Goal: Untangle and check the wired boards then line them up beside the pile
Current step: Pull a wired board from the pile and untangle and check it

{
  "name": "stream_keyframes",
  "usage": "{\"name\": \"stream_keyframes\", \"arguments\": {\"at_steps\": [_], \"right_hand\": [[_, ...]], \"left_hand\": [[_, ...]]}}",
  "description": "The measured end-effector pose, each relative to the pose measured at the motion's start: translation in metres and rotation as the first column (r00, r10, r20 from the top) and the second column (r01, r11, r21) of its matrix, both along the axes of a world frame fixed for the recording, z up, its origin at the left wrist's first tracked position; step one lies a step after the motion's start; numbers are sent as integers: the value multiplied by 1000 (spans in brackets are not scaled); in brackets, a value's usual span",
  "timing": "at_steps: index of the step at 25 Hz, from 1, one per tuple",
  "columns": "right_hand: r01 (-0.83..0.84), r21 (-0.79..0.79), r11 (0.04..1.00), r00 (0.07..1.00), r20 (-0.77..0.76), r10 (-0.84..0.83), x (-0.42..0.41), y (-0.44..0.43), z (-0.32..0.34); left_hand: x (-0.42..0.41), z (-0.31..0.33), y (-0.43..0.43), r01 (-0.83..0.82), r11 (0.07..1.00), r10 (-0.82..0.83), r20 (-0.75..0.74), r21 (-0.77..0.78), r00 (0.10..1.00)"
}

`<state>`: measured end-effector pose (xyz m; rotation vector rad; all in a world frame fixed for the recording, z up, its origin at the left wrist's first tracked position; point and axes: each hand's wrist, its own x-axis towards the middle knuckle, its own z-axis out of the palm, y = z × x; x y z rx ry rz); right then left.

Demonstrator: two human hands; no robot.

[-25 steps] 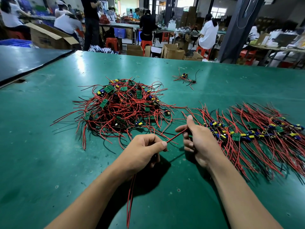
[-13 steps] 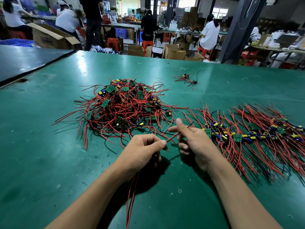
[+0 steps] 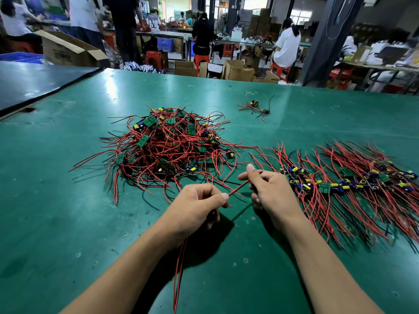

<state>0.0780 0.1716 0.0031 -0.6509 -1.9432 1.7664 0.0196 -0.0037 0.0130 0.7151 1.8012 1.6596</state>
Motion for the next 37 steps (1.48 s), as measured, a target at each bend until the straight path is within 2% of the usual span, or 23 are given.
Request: {"name": "stream_keyframes", "arguments": {"at_steps": [2, 5, 7, 9, 10, 11, 12, 14, 16, 18, 21, 24, 27, 30, 34, 37], "right_hand": [[56, 149, 987, 998, -12, -54, -1, 0, 1], [155, 410, 899, 988, -78, -135, -1, 0, 1], [197, 477, 857, 979, -147, -143, 0, -1, -1], [168, 502, 848, 983, -149, -107, 1, 0, -2], [129, 457, 880, 989, -129, -78, 0, 0, -3], [89, 337, 937, 993, -109, -55, 0, 0, -3], [48, 139, 989, 994, -108, -33, 0, 1, -1], [-4, -238, 971, 993, -118, -25, -1, 3, 5], [-5, -390, 921, 995, -94, -35, -2, 7, 7], [12, -404, 915, 998, -54, -37, -2, 7, 8], [31, -324, 945, 999, -12, -37, -1, 2, 8], [-27, -255, 967, 999, -38, 17, 1, -3, 11], [-133, -75, 988, 991, -40, 131, 2, -12, 13], [-178, 142, 974, 984, 36, 175, 2, -29, 11], [-83, 322, 943, 996, 39, 74, -3, -36, 3], [91, 443, 892, 996, -18, -93, -2, -23, 3]], "left_hand": [[-1, 0, 0, 6, 1000, -6, -6, -2, 1000], [-2, 0, -1, 10, 1000, -10, -9, -6, 1000], [-3, -1, -2, 14, 1000, -14, -6, -16, 1000], [-4, -1, -3, 10, 1000, -9, 33, -13, 999], [-4, 0, -3, 4, 1000, -4, 63, -7, 998], [-4, 0, -3, -1, 1000, 2, 98, -3, 995], [-4, 1, -3, -7, 1000, 7, 142, 0, 990], [-5, 4, -1, -12, 1000, 7, 253, 20, 967], [-7, 7, 0, -7, 999, -11, 360, 49, 933], [-9, 10, 1, -10, 996, -30, 450, 85, 892], [-12, 12, 0, -30, 983, -74, 544, 181, 836], [-13, 11, 0, -52, 973, -90, 582, 224, 808], [-16, 10, 1, -73, 965, -93, 590, 251, 802], [-18, 7, 1, -92, 957, -96, 599, 276, 795], [-16, 4, 1, -32, 956, -148, 573, 291, 806], [-15, 3, 3, -95, 963, -60, 543, 253, 838]]}}
